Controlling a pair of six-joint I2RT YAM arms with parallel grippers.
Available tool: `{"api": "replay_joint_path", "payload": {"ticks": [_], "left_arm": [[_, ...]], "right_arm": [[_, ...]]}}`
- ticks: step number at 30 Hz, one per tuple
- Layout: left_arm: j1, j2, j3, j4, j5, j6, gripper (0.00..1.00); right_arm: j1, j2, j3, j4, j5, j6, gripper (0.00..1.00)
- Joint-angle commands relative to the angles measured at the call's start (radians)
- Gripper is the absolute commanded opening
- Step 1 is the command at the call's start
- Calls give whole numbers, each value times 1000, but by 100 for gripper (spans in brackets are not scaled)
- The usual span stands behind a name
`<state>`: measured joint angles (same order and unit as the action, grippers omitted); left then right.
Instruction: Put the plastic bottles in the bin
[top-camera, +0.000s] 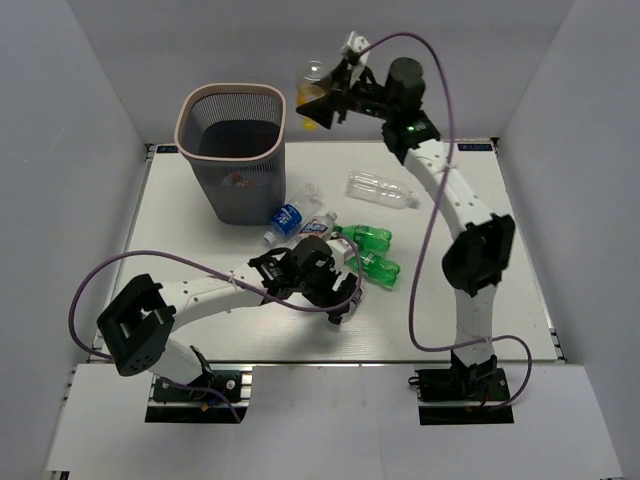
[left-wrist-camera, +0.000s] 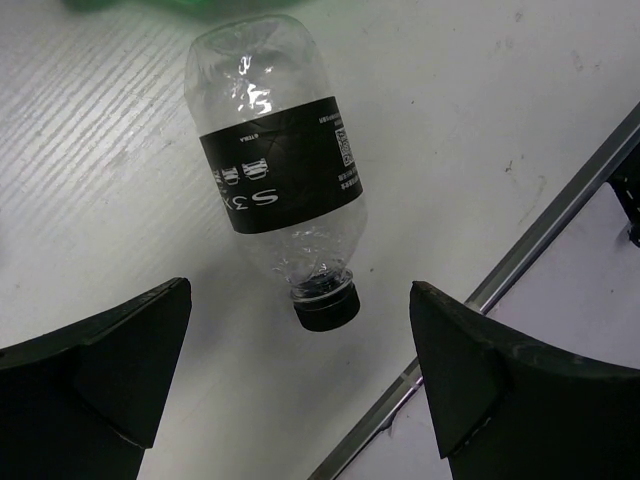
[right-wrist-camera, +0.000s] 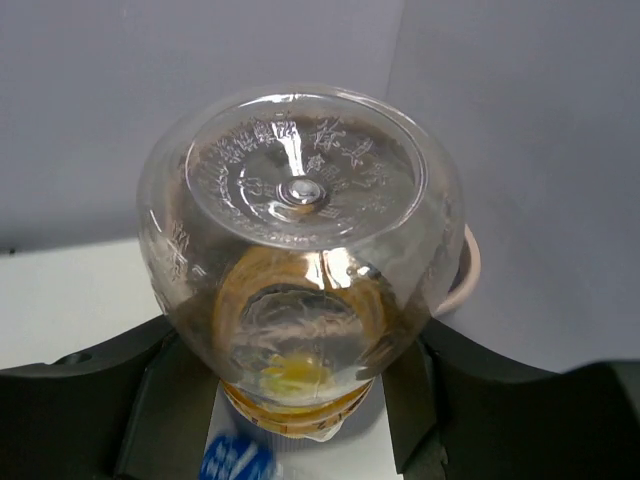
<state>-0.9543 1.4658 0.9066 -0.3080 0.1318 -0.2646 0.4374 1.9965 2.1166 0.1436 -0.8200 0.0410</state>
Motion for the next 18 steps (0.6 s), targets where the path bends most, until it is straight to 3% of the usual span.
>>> {"api": "replay_joint_path", "payload": {"ticks": [1, 4, 7, 11, 13, 15, 16, 18], "left_arm": [[-26, -42, -15, 26, -43, -54, 100], [-47, -42, -15, 26, -66, -77, 100], [-67, -42, -15, 4, -95, -78, 100], [-90, -21, 3, -16, -133, -87, 100], [-90, -10, 12, -16, -152, -99, 100], [-101, 1, 12, -16, -181, -99, 100], [-110, 11, 12, -16, -193, -111, 100], [-110, 21, 12, -5, -204, -111, 100]], "right_arm": [[60, 97, 179, 313, 79, 128, 11], [113, 160, 213, 385, 114, 140, 11], [153, 163, 137, 445, 125, 134, 12], [193, 208, 137, 439, 153, 140, 15], [207, 251, 170, 413, 162, 138, 27], [211, 269, 183, 403, 177, 138, 52], [213, 272, 180, 387, 183, 126, 68], [207, 278, 184, 372, 196, 111, 83]]}}
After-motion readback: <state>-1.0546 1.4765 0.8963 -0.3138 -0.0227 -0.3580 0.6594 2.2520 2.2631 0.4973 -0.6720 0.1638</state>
